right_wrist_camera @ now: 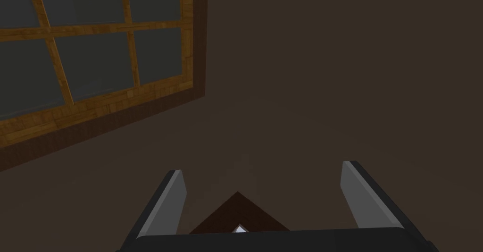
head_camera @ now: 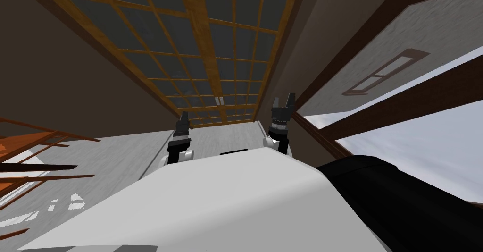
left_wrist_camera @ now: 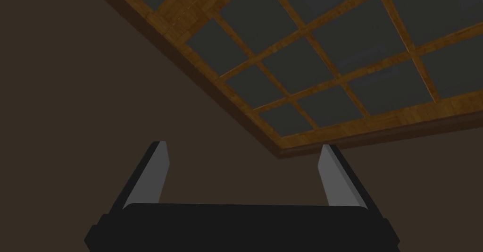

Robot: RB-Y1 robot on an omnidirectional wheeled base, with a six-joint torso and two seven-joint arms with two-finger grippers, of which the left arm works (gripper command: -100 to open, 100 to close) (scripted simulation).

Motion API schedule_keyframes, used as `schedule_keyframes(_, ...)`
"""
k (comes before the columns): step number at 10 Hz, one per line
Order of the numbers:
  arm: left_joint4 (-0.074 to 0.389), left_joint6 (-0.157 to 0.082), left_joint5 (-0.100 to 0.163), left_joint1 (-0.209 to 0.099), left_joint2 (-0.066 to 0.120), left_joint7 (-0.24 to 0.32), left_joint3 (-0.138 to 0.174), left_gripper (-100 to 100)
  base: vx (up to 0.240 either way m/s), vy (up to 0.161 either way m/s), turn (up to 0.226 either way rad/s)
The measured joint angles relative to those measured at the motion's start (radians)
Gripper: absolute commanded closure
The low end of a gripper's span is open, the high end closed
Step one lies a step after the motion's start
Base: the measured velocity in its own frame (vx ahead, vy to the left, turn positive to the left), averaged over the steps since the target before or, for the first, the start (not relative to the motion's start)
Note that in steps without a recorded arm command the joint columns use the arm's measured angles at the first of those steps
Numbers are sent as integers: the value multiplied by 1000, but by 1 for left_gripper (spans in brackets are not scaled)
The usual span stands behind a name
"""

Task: Pull the door open

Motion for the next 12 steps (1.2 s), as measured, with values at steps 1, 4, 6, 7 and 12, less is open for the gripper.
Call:
schedule_keyframes(1, 21, -7, -7, -5, 1, -17, 2, -100, 107, -31, 25)
schedule_keyframes(4, 93, -34, -27, -23, 2, -67, 11, -100, 100, -22, 27)
schedule_keyframes(6, 130, -40, -40, -35, 8, -97, 18, -100, 97, -11, 21)
schedule_keyframes(7, 162, -53, -47, -43, 8, -115, 22, -100, 98, -15, 22)
schedule_keyframes(12, 281, -90, -80, -79, 15, -198, 41, -100, 96, -22, 28)
